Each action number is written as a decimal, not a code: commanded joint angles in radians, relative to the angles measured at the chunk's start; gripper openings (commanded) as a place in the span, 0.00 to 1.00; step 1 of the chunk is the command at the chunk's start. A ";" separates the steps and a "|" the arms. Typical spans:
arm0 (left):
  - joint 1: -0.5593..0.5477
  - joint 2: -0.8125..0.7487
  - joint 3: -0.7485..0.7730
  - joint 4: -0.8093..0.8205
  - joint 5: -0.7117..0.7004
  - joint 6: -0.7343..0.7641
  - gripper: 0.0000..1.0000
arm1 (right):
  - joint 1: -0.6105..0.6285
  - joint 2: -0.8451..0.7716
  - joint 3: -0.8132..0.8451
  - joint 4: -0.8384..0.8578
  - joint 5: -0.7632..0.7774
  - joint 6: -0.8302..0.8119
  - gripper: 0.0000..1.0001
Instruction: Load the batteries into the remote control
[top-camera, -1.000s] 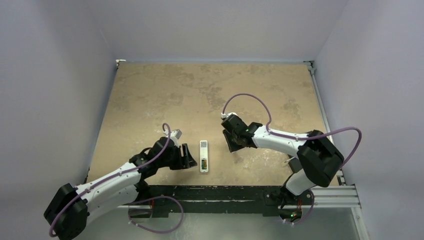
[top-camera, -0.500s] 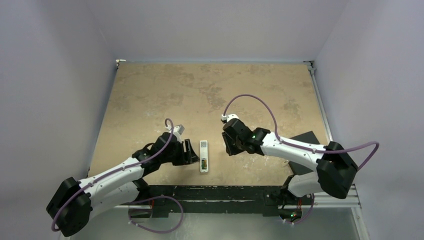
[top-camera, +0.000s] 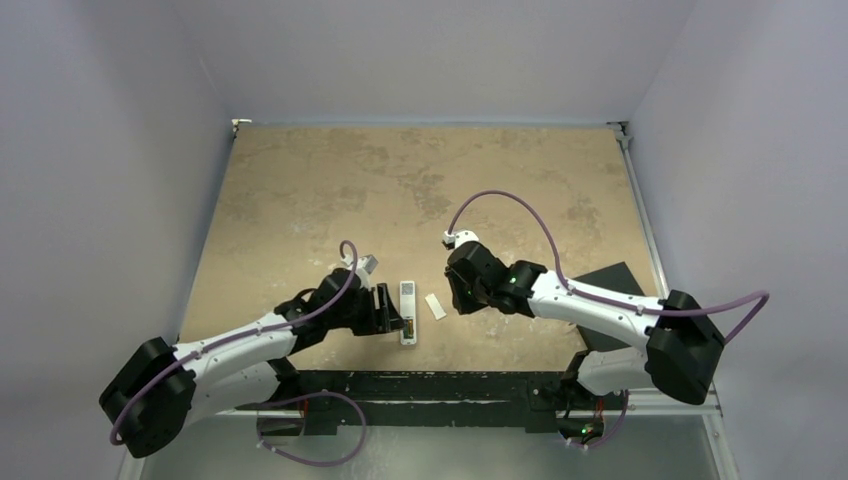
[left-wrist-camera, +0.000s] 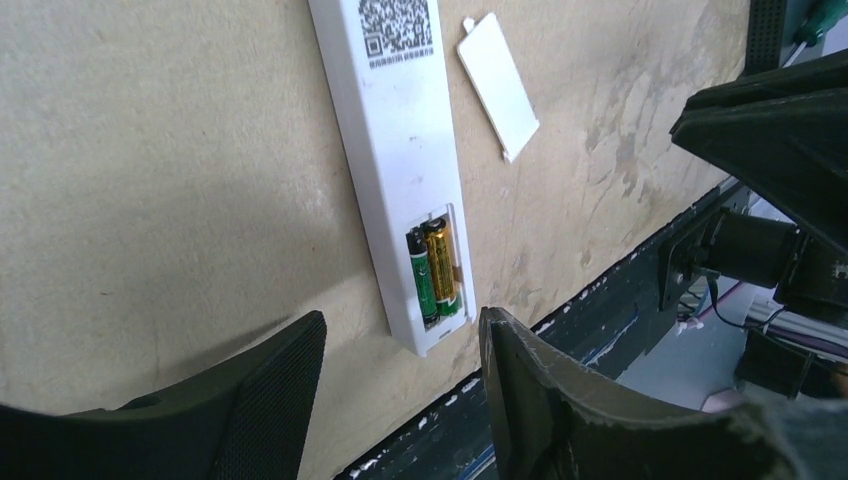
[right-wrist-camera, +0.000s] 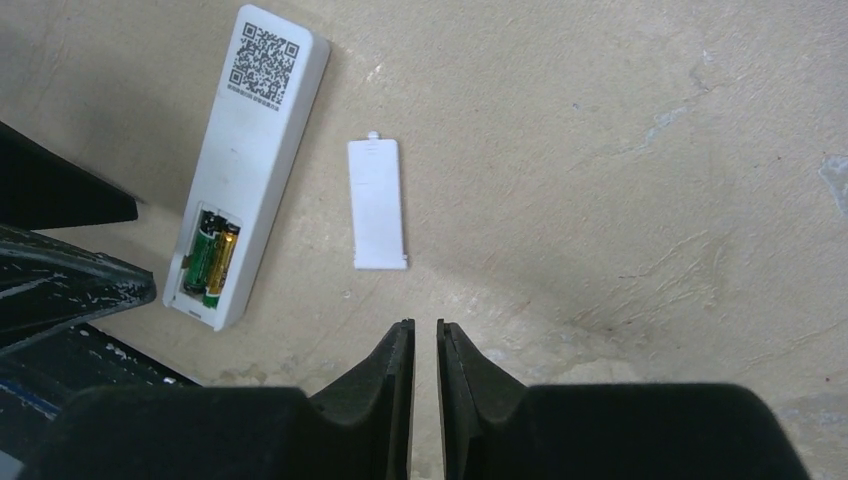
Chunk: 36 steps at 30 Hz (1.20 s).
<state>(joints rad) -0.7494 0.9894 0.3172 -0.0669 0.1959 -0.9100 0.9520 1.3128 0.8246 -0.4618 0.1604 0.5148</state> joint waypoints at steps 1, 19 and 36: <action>-0.036 0.031 -0.009 0.098 0.009 -0.039 0.57 | 0.008 -0.029 -0.024 0.022 -0.011 0.013 0.21; -0.076 0.108 -0.014 0.192 -0.005 -0.071 0.57 | 0.022 0.071 -0.031 0.132 -0.031 0.030 0.51; -0.109 0.150 -0.006 0.245 -0.010 -0.100 0.57 | 0.062 0.229 0.047 0.170 -0.020 0.017 0.56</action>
<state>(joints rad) -0.8478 1.1282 0.3119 0.1192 0.1951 -0.9890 1.0031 1.5307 0.8207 -0.3206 0.1356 0.5323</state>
